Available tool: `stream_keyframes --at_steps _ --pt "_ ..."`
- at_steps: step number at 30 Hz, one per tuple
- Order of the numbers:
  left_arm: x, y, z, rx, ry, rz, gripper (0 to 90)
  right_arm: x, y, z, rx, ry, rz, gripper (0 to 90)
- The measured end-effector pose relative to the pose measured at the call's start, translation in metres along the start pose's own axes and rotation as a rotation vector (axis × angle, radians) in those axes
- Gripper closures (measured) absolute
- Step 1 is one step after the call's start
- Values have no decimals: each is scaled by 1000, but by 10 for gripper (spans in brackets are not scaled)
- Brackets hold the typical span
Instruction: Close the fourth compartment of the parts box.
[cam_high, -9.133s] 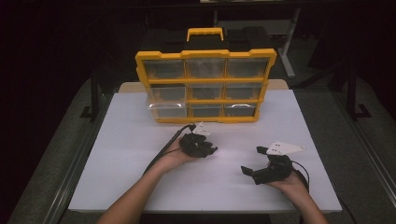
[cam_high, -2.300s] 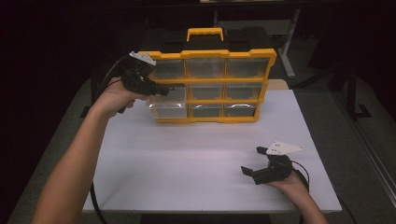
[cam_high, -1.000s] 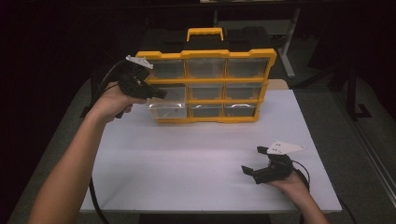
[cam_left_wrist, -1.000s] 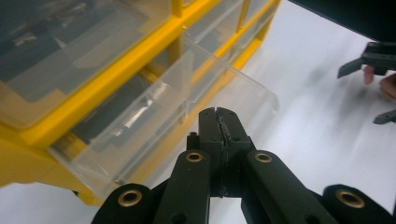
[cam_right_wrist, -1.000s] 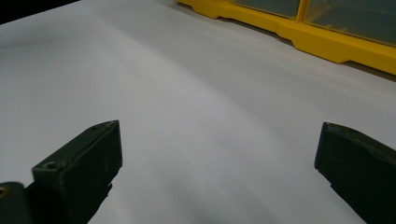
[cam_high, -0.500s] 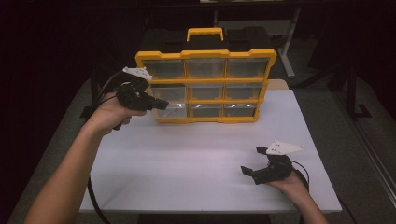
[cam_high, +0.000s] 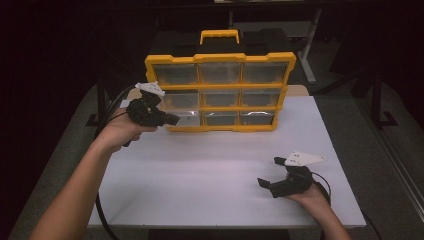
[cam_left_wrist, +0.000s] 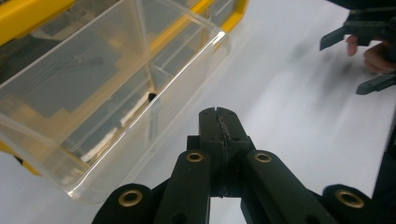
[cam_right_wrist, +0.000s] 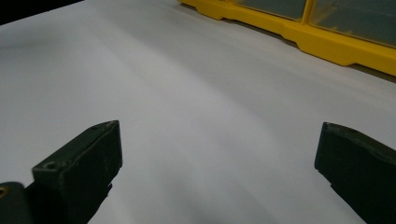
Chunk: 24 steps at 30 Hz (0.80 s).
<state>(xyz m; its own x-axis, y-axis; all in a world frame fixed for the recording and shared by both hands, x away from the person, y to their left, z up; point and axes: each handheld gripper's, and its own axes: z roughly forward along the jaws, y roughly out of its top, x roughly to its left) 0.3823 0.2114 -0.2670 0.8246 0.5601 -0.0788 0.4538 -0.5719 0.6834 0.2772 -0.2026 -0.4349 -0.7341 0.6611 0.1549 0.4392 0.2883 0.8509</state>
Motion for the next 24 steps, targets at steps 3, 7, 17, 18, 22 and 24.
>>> stream_keyframes --at_steps 3,7,17,18,22,24 --pt "3 -2 2 0 10 -17 900 0 0 0 1 2 -2 3" --pt "6 -3 4 -3 19 -20 900 0 0 1 -1 0 -4 3" --pt "9 0 3 -22 39 -19 900 0 0 1 1 0 -1 3" --pt "10 0 3 -17 35 -16 900 0 0 1 0 -1 0 3" --pt "12 3 4 -19 49 -15 900 0 0 1 0 -1 0 3" --pt "12 3 4 -18 54 -13 900 0 0 1 -1 0 0 3"
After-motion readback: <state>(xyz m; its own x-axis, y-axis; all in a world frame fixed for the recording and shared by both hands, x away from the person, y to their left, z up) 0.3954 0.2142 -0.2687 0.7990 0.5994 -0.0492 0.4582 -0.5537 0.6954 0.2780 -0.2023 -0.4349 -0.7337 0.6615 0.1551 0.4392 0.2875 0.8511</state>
